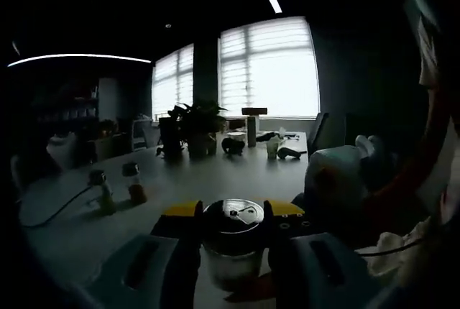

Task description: Rotate the seasoning bottle until the label or dispensing opening points toward the visible target arrow and the bottle remains upright within the marked orientation range

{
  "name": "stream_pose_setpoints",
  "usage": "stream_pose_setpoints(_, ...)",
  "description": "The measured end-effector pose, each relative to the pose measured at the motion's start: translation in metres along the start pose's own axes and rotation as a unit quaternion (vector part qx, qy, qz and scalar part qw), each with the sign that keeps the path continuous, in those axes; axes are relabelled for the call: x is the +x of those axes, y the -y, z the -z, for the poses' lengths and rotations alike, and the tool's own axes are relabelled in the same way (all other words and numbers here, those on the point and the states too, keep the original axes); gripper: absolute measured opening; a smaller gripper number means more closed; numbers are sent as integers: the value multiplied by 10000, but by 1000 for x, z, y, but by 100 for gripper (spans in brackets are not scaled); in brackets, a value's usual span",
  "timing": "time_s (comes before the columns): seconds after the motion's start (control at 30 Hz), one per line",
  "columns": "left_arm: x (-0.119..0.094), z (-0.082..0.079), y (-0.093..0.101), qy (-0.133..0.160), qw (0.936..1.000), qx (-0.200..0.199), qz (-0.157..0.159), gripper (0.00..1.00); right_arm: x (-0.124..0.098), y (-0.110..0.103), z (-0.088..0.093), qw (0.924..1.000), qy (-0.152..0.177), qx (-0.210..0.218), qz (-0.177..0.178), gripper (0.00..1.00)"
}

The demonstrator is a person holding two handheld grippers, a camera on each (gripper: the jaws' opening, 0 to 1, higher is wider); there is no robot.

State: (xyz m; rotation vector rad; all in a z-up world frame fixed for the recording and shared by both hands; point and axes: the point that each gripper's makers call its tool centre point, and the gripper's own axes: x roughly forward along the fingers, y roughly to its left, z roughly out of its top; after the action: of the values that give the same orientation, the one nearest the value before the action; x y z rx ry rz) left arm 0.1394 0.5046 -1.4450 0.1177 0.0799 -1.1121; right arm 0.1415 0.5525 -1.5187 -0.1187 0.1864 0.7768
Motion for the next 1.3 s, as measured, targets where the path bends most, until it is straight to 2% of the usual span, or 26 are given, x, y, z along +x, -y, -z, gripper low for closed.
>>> stream_pose_setpoints(0.1, 3, 1, 0, -48, 9998, 87, -177, 35, 0, 9, 1, 9993, -54, -85, 374, 30)
stream_pose_setpoints(0.2, 5, 0, -7, 46, 9983, -85, -568, 35, 0, 15, 0, 9975, -44, 84, 694, 30)
stream_pose_setpoints(0.27, 6, 0, -10, 44, 9970, -47, -775, 35, 2, 19, 1, 9958, -82, 99, 904, 30)
stream_pose_setpoints(0.4, 3, -1, -17, 126, 9893, 35, -1456, 35, 7, 19, -2, 9940, -115, 134, 1080, 30)
stream_pose_setpoints(0.43, 0, -1, -21, 184, 9851, -63, -1709, 35, 8, 19, -2, 9939, -111, 137, 1092, 30)
stream_pose_setpoints(0.57, -8, 2, -29, 227, 9741, 2, -2252, 35, 14, 14, -3, 9940, -107, 165, 1078, 31)
stream_pose_setpoints(0.7, -10, 4, -27, 237, 9745, 178, -2224, 35, 17, 11, -2, 9950, -120, 258, 956, 31)
stream_pose_setpoints(0.87, -12, 9, -37, 325, 9785, -346, -2009, 35, 18, 10, 2, 9964, -161, 233, 796, 31)
stream_pose_setpoints(1.17, -14, 7, -43, 419, 9815, -227, -1852, 35, 23, 10, 0, 9981, -138, 275, 531, 31)
stream_pose_setpoints(1.3, -19, 3, -52, 510, 9801, -211, -1907, 35, 19, 16, 3, 9977, -121, 393, 545, 37)
